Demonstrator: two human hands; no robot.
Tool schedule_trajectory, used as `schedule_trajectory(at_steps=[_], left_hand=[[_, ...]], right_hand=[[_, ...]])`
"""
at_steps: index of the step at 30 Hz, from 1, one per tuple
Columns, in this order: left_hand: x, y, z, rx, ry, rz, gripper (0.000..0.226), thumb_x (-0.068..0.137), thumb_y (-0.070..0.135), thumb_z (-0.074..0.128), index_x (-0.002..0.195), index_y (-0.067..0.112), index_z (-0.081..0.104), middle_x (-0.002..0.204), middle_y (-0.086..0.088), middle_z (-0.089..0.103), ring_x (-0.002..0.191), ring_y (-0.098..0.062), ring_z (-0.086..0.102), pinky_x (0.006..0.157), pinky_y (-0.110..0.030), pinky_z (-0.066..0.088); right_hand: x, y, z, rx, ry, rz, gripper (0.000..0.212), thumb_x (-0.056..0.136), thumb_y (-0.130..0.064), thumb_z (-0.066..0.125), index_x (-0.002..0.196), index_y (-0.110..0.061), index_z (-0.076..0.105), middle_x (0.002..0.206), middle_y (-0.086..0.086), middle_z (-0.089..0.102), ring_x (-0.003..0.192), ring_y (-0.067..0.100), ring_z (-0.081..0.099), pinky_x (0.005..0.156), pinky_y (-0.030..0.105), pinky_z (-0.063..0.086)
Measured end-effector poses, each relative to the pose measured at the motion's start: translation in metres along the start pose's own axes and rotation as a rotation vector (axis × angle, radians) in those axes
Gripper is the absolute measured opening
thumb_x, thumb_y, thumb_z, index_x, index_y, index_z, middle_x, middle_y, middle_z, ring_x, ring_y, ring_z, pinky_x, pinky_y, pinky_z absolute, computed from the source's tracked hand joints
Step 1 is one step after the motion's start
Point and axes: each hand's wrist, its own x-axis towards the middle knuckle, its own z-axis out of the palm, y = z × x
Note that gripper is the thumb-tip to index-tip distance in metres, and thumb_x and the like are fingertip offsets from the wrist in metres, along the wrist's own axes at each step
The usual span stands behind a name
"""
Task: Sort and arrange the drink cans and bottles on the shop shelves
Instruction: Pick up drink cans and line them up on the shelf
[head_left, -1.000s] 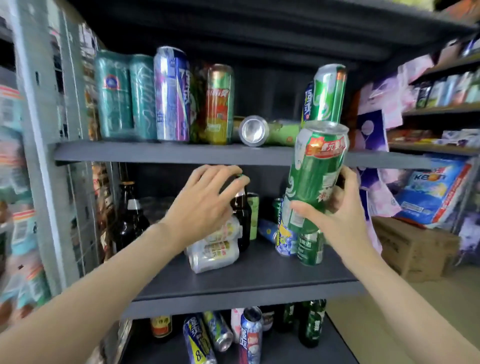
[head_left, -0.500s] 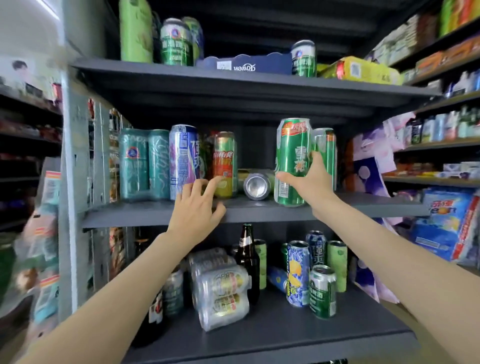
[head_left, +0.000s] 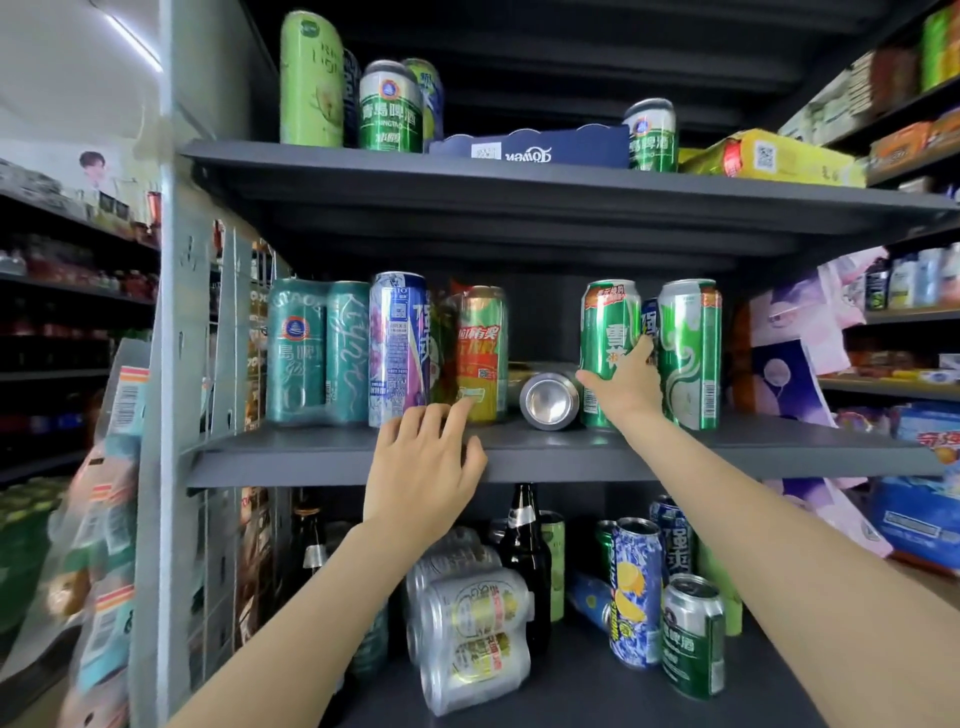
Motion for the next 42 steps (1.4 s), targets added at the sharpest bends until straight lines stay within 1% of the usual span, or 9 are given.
schedule_trajectory(at_steps=[5,7,11,15,19,23,30,36,42], left_hand=[[0.001,0.001,0.002,-0.007,0.035,-0.006,0.045,0.085,0.033,0.033,0.115,0.015,0.062,0.092,-0.001,0.067,0.084,-0.023,0.061,0.074,-0.035,0.048],[0.001,0.001,0.003,-0.004,0.045,-0.012,0.045,0.085,0.033,0.033,0.114,0.014,0.062,0.091,-0.001,0.066,0.083,-0.023,0.061,0.075,-0.034,0.048],[0.001,0.003,0.0,-0.052,0.02,-0.057,0.046,0.084,0.034,0.032,0.115,0.014,0.06,0.094,-0.001,0.067,0.086,-0.023,0.061,0.079,-0.035,0.047],[0.003,0.004,-0.001,-0.116,-0.008,-0.148,0.051,0.083,0.037,0.028,0.116,0.012,0.059,0.099,-0.005,0.066,0.092,-0.026,0.06,0.086,-0.037,0.046],[0.005,0.003,-0.001,-0.165,-0.053,-0.2,0.061,0.082,0.041,0.019,0.12,0.011,0.055,0.109,-0.007,0.063,0.102,-0.027,0.056,0.095,-0.039,0.039],[0.005,0.004,0.002,-0.116,0.006,-0.196,0.049,0.082,0.036,0.029,0.107,0.009,0.061,0.094,-0.007,0.066,0.088,-0.027,0.06,0.085,-0.039,0.046],[0.004,0.003,0.004,-0.075,0.014,-0.182,0.045,0.081,0.034,0.032,0.104,0.009,0.062,0.089,-0.006,0.067,0.083,-0.027,0.061,0.082,-0.037,0.047],[0.004,0.003,0.001,-0.104,-0.022,-0.168,0.05,0.083,0.035,0.029,0.111,0.008,0.06,0.099,-0.008,0.066,0.093,-0.028,0.059,0.089,-0.039,0.044],[-0.003,0.001,-0.001,-0.13,0.038,-0.147,0.054,0.085,0.036,0.028,0.119,0.005,0.055,0.11,-0.014,0.062,0.103,-0.033,0.055,0.092,-0.041,0.039]], right_hand=[[-0.027,-0.01,0.003,-0.184,0.256,-0.439,0.073,0.086,-0.028,0.066,0.143,-0.009,0.025,0.147,0.015,0.025,0.135,0.028,0.025,0.107,0.038,0.029],[-0.035,-0.018,0.007,-0.407,0.182,-0.58,0.061,0.086,-0.038,0.063,0.137,-0.017,0.037,0.14,0.01,0.035,0.128,0.028,0.033,0.098,0.037,0.036],[-0.031,-0.032,0.028,-0.77,-0.208,-0.359,0.069,0.082,-0.056,0.06,0.138,-0.023,0.036,0.138,0.012,0.033,0.125,0.038,0.034,0.081,0.038,0.042],[-0.03,-0.034,0.046,-0.921,-0.1,-0.376,0.062,0.084,-0.049,0.062,0.133,-0.018,0.04,0.132,0.013,0.034,0.117,0.038,0.04,0.07,0.033,0.036],[-0.033,-0.033,0.044,-0.805,-0.07,-0.373,0.065,0.08,-0.05,0.065,0.13,-0.018,0.04,0.129,0.013,0.038,0.112,0.035,0.046,0.075,0.036,0.041],[-0.046,-0.029,0.013,-0.691,-0.071,-0.406,0.058,0.078,-0.052,0.062,0.12,-0.018,0.042,0.116,0.007,0.047,0.091,0.029,0.055,0.066,0.031,0.04],[-0.035,-0.033,-0.033,-0.655,-0.345,-0.281,0.057,0.075,-0.05,0.069,0.11,-0.017,0.038,0.095,0.002,0.052,0.087,0.024,0.055,0.07,0.032,0.044],[-0.051,-0.012,-0.027,-0.422,-0.214,-0.401,0.053,0.073,-0.035,0.074,0.108,-0.02,0.037,0.077,0.001,0.057,0.075,0.021,0.057,0.059,0.03,0.04],[-0.129,0.021,-0.052,0.191,0.147,-0.536,0.057,0.068,-0.026,0.081,0.101,-0.026,0.035,0.101,-0.004,0.055,0.081,0.002,0.058,0.067,0.018,0.045]])
